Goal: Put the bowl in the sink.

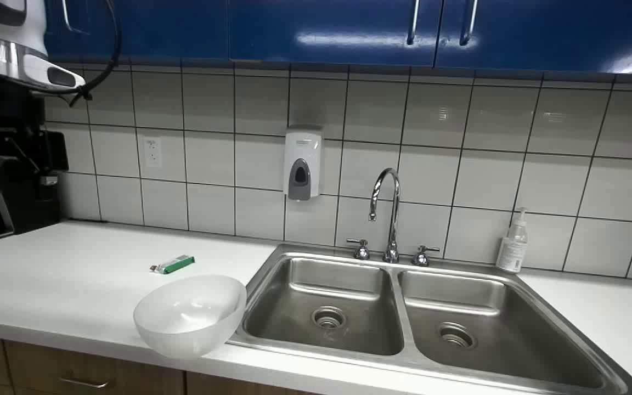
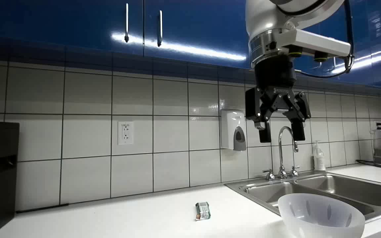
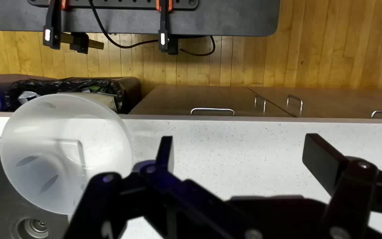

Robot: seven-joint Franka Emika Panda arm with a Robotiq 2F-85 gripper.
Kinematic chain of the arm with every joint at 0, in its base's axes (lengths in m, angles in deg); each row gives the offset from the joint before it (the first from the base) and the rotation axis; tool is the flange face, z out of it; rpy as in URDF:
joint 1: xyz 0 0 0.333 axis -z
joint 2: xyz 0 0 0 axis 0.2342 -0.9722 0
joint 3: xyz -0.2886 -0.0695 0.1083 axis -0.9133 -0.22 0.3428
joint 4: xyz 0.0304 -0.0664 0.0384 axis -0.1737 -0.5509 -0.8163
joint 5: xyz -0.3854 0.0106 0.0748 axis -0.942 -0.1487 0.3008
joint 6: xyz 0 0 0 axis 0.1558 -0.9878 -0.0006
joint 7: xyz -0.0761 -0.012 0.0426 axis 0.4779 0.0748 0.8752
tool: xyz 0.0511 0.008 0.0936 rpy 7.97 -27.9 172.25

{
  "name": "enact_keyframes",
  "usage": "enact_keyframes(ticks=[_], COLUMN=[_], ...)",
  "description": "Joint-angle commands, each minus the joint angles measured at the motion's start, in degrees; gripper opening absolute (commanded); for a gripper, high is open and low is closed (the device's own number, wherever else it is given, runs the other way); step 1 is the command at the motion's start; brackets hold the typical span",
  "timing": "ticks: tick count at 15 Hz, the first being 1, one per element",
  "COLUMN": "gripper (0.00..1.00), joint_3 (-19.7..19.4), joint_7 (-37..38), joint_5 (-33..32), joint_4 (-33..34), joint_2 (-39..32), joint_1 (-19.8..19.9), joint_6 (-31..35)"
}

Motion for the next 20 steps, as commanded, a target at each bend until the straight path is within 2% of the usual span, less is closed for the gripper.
enact_keyframes(ticks=[1, 12, 20], gripper=[1.0, 1.0, 1.0], joint_3=[0.02, 0.02, -1.0], joint_7=[-0.04, -0.04, -0.44], joint_5=[0.0, 0.0, -1.48], joint_4=[0.08, 0.08, -0.41], joint_2=[-0.09, -0.11, -3.72], joint_1=[0.06, 0.06, 1.75], joint_6=[-0.07, -0.06, 2.87])
